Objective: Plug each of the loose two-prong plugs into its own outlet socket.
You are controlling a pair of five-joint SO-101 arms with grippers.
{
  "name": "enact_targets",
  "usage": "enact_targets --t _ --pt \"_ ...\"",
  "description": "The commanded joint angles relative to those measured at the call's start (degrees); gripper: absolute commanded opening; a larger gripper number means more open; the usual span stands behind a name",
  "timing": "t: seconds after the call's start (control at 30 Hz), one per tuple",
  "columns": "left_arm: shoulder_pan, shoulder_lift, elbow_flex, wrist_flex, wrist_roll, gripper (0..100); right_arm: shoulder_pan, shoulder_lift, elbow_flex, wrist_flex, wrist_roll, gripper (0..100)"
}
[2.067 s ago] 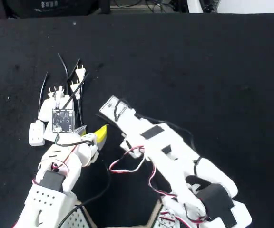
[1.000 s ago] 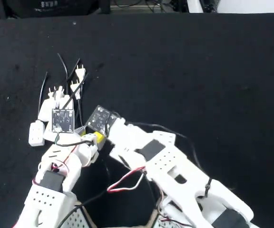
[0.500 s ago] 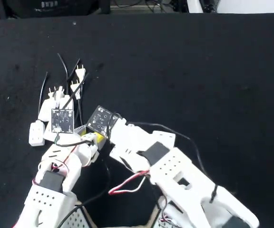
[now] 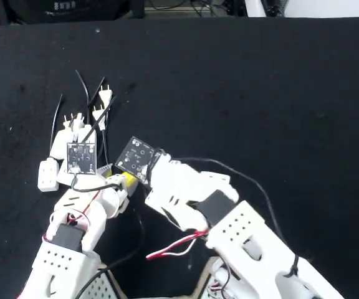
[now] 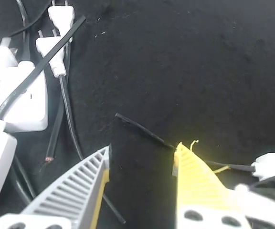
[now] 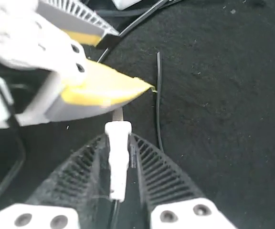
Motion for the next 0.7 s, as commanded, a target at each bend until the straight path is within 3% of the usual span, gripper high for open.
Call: enact_targets --t 0.0,0.27,0.5,0.67 --pt "0.4 -0.26 -0.84 0.18 -0.26 22 -0.7 -2.68 -5.05 2.2 -0.44 1.0" --pt "-0.04 -0.26 -0.92 0.18 -0.26 22 -0.35 -2.33 -4.53 3.69 -2.9 1.0" --pt "-0.04 -0.26 -1.01 0.18 -0.26 22 4.48 -2.24 -4.0 8.62 -2.81 1.0" --pt "0.22 -0.26 -1.1 0.18 -0.26 22 0.7 0.22 -3.3 8.09 -3.16 1.0"
